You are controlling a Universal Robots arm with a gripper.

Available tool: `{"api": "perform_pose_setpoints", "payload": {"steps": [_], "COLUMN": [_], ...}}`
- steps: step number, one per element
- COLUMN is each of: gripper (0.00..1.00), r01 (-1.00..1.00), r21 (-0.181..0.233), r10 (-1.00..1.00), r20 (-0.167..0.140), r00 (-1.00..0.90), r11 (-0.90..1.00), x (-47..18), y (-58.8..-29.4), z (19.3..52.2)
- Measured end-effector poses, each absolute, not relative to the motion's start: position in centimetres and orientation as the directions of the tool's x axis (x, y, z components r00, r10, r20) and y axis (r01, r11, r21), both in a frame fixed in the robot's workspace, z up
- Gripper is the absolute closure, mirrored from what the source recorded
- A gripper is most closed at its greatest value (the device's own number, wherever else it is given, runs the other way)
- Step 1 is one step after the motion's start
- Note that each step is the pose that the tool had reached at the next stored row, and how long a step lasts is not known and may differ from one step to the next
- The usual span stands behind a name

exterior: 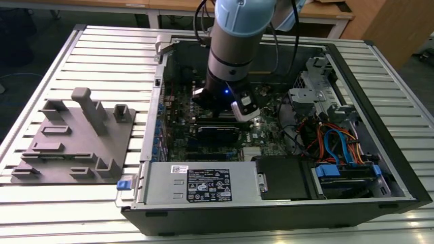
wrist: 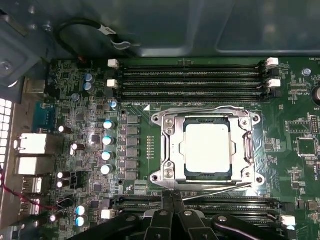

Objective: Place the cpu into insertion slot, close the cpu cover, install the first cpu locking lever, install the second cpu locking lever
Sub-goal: 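Install the second cpu locking lever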

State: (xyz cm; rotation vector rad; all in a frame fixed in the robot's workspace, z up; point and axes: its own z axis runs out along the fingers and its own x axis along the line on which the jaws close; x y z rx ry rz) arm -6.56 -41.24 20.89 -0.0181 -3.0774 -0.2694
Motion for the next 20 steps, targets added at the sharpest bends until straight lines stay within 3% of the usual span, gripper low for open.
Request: {"api": "perform_pose_setpoints", "payload": {"steps": [20], "gripper": [0.90], "r01": [0.016], "r21": [0.212], "r10": [0.005], "r20": [0.053], "r00": [-0.999], "r11": [0.977], "x": [-7.00], "y": [-41.65], "z": [20.19]}}
